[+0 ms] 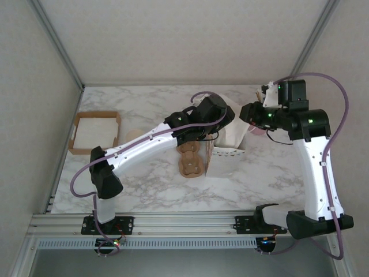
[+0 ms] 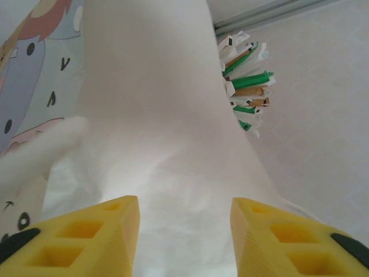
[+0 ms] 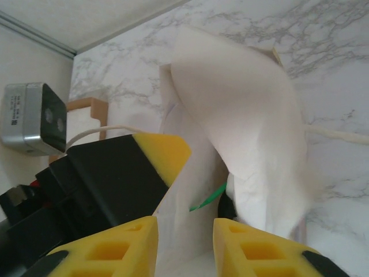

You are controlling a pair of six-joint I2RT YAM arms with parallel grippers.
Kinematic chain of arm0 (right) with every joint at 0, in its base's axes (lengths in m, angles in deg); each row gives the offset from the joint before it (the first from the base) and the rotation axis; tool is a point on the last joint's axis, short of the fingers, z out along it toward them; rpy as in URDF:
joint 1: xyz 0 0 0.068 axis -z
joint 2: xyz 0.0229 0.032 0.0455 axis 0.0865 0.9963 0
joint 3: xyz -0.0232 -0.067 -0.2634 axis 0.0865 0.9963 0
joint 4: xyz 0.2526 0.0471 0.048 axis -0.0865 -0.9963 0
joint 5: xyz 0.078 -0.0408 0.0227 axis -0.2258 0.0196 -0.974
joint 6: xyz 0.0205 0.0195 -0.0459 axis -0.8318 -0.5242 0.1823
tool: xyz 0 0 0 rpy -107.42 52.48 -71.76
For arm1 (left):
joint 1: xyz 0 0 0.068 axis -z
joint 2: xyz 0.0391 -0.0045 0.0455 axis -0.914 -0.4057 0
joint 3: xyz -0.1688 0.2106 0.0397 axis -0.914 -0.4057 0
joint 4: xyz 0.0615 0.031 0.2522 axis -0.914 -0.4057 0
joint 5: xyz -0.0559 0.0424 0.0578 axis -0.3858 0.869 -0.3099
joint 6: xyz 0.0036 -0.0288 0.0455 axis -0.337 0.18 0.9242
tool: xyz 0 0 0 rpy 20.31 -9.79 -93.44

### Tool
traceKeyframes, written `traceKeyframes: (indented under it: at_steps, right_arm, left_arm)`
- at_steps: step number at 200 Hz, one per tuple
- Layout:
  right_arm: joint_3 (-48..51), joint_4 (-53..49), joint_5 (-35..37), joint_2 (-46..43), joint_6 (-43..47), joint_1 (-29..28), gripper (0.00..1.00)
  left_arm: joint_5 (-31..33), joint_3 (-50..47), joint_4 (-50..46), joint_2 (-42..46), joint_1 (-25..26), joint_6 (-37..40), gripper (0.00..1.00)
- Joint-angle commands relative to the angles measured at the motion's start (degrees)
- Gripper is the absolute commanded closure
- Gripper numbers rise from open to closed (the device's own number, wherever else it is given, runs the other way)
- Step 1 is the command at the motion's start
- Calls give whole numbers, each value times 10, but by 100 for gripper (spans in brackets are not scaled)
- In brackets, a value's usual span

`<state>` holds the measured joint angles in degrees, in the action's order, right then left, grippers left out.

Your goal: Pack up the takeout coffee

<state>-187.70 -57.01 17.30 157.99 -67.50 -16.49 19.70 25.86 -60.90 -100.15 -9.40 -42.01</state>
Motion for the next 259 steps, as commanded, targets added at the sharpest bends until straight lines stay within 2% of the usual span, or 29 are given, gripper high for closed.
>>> traceKeyframes:
  at_steps: [1, 54, 76, 98, 121, 183, 222, 259]
  right_arm:
    - [-31, -15, 39, 12, 1, -17, 68]
    - [-71, -40, 159, 57, 8, -90, 64]
    - [-83, -54, 227, 78, 11, -117, 63]
    - [-85, -46, 226, 100, 17, -130, 59]
    - [-93, -39, 244, 131, 16, -144, 60]
    - [-66, 19, 334, 202, 18, -166, 74]
    - [3, 66, 337, 227, 6, -170, 79]
    - [39, 85, 341, 228, -8, -176, 81]
  left_arm:
    - [26, 2, 2, 33, 7, 30, 51]
    - [50, -46, 69, 127, 11, 126, 38]
    - [66, -90, 94, 174, 8, 166, 27]
    - [67, -145, 103, 220, -11, 182, 18]
    - [34, -215, 127, 270, -49, 183, 17]
    - [-9, -361, 158, 379, -152, 183, 16]
    - [-18, -423, 163, 432, -203, 189, 14]
    - [-30, -449, 165, 450, -225, 190, 14]
